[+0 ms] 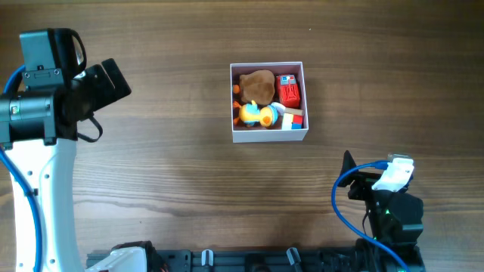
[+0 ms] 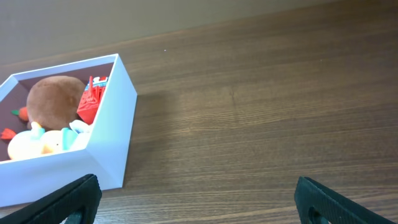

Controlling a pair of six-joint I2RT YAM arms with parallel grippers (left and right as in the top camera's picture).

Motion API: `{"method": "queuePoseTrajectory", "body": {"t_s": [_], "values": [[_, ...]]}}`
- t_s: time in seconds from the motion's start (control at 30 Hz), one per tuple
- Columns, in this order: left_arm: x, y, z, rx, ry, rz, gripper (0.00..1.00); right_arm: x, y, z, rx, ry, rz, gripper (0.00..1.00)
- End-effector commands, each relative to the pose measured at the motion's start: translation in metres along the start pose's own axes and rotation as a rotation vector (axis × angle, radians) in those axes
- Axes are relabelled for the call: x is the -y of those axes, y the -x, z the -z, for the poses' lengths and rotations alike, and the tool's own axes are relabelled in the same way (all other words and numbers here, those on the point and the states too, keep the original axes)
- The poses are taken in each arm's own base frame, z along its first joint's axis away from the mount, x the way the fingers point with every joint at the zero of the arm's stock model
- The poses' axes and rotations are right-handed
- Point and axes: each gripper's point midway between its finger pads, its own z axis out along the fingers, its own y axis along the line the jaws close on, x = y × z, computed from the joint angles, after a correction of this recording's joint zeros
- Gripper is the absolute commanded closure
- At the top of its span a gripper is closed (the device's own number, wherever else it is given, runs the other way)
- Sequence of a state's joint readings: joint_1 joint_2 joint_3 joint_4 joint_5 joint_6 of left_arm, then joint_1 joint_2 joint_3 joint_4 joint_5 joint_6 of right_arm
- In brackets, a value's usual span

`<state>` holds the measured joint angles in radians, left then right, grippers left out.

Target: Pack container

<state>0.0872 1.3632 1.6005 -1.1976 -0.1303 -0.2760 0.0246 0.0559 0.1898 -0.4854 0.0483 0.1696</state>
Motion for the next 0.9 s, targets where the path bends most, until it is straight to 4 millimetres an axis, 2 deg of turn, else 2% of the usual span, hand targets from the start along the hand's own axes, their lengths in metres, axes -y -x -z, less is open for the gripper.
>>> {"method": "queuePoseTrajectory", "body": {"t_s": [0.0, 0.87], "values": [[-0.0006, 0.0034, 0.0041, 0.014, -0.007, 0.009, 0.0, -0.0002, -0.0053, -0.0017, 0.013, 0.01, 0.009, 0.0], [-0.0006, 0.0034, 0.0041, 0.014, -0.007, 0.009, 0.0, 0.0, -0.0071, -0.0025, 0.015, 0.011, 0.01, 0.0]]}}
